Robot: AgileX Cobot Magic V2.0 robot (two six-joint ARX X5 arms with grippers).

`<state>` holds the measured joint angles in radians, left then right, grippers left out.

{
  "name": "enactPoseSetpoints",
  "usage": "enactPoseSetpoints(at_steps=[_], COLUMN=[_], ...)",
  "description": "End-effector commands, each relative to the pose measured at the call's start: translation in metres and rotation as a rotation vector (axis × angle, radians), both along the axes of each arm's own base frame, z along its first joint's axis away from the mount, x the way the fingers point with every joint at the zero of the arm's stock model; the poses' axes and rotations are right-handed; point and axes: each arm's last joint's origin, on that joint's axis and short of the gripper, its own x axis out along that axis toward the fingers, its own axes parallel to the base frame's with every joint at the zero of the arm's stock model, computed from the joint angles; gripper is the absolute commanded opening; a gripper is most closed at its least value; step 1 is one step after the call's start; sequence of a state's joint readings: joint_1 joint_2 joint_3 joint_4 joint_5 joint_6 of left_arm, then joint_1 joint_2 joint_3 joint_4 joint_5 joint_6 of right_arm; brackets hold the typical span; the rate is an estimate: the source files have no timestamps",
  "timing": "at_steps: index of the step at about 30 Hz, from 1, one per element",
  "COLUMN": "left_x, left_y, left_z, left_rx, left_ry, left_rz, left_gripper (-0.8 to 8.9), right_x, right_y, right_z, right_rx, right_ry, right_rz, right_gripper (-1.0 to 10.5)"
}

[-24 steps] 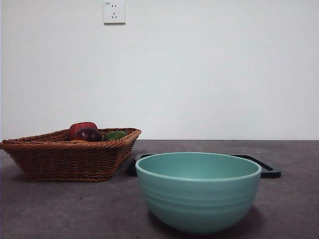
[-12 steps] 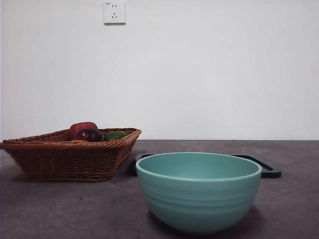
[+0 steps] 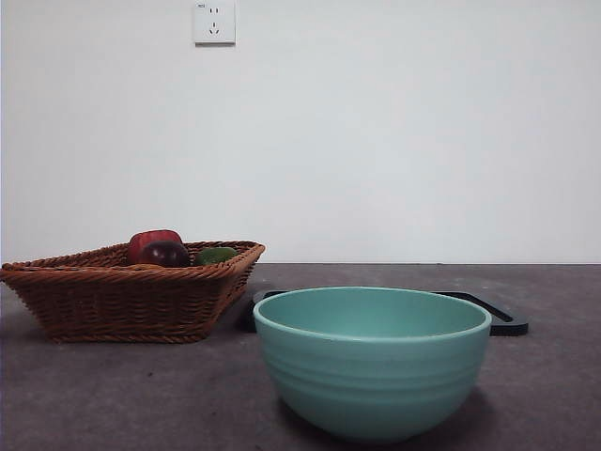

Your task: Pick up the wifruite, put it on the bowl, pick up the plate, put it on desk

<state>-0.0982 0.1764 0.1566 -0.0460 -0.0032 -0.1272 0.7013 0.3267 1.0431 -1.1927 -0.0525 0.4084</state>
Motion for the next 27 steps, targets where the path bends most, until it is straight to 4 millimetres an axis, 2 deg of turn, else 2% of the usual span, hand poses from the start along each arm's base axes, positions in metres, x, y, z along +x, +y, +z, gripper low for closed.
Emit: enactPoseSetpoints(at_steps=[1, 7, 12, 20, 27], left_x=[0.000, -0.002, -0.005, -0.007, -0.007], left_y=[0.002, 0.003, 0.004, 0.004, 0.005], left_z=[-0.009, -0.035, -0.046, -0.050, -0.049], left_rx=[-0.065, 0.037, 0.057, 0.116, 0.108], left_ry=[-0.011, 0.025, 0.080, 0.107, 0.105], left_rz=[0.077, 0.097, 0.096, 0.003, 0.015], left_gripper=[0.19, 0.19, 0.19, 0.19, 0.19], right_x=[-0.001, -0.001, -0.001, -0.001, -0.001], right_y=[-0.001, -0.001, -0.001, -0.001, -0.001], right_z=[0.004, 0.004, 0.004, 0.004, 0.004], right_rx=[0.009, 0.009, 0.009, 0.009, 0.009], right_ry=[-0.023, -0.023, -0.023, -0.023, -0.023], right_rz=[0.012, 0.012, 0.012, 0.013, 0.012], right_gripper=[0.1, 0.1, 0.1, 0.1, 0.1])
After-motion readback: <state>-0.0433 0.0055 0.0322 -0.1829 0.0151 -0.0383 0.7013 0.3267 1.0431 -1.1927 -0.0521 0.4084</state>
